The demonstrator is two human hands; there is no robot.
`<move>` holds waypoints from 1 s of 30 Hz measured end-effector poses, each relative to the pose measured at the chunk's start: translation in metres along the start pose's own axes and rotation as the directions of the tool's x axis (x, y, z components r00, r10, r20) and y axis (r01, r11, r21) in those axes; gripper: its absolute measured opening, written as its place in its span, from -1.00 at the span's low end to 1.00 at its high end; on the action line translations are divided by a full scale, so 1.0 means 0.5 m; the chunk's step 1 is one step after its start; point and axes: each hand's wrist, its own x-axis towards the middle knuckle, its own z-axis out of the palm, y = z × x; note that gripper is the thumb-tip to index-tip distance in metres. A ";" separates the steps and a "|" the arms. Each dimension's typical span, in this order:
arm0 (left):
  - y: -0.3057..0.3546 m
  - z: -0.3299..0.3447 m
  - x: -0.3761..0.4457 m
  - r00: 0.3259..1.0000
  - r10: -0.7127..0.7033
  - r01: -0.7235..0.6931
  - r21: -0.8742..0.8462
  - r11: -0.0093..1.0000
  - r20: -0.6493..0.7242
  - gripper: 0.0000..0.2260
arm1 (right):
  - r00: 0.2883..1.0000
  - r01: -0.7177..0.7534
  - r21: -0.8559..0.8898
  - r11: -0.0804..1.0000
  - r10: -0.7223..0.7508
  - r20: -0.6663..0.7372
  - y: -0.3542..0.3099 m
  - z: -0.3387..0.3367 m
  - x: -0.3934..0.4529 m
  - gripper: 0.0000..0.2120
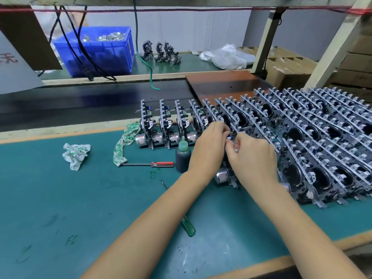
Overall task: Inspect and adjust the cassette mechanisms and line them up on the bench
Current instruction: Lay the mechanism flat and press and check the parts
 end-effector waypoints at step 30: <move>-0.118 -0.395 -0.208 0.943 -0.266 0.291 0.107 0.951 -0.201 -0.67 | 0.752 0.513 0.398 0.761 -0.621 0.219 -0.374 -0.010 -0.054 -0.88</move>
